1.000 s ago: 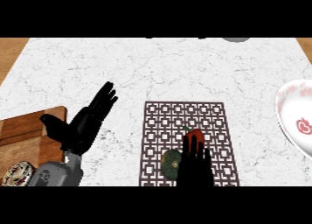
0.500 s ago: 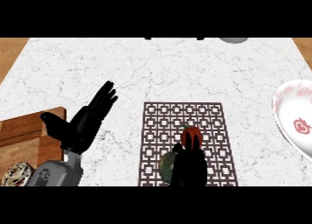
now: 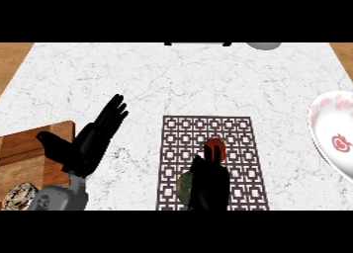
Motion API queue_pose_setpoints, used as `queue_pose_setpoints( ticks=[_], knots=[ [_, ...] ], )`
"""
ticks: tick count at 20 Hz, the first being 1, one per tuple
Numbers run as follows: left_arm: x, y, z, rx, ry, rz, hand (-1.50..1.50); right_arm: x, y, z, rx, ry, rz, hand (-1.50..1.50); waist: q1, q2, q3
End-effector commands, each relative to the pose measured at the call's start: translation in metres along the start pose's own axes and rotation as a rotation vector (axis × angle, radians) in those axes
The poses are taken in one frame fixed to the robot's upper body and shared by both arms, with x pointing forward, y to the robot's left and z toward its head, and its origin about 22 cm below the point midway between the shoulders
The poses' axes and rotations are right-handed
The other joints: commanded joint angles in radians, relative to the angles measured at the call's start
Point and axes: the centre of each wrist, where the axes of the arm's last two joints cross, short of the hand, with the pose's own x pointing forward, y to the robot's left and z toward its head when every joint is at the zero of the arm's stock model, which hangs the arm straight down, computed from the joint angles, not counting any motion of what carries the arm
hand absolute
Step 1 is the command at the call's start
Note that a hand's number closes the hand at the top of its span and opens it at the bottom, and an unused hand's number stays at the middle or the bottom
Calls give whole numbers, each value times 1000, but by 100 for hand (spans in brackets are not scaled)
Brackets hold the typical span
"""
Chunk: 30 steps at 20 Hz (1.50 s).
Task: Pick the squash from the placemat and place it in the bowl
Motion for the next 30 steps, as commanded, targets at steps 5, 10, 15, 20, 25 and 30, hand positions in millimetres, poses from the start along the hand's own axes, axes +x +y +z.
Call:
queue_pose_setpoints(
  ticks=[5, 10, 15, 20, 25, 30],
  knots=[
    [4, -1, -7, 32, 10, 4, 0, -98, 17, 21, 165, -167, 164, 150, -26, 12, 10],
    [-5, -7, 2, 25, -3, 9, 0, -180, -24, 24, 121, -324, 260, 150, -27, 9, 10],
    [-16, -17, 8, 32, 15, 12, 0, -218, -63, 51, -17, -329, 226, 150, -26, 9, 10],
    [-6, 12, 11, 39, 10, 2, 0, -199, -124, 89, -134, -374, 65, 150, -42, 6, 9],
    [-6, -7, 4, 49, -10, 11, 0, -189, -171, 111, -298, -374, 22, 150, -50, 6, 8],
    [7, 10, 4, 72, 8, 12, 0, -190, -192, 111, -361, -376, 25, 150, -58, 4, 8]
  ],
)
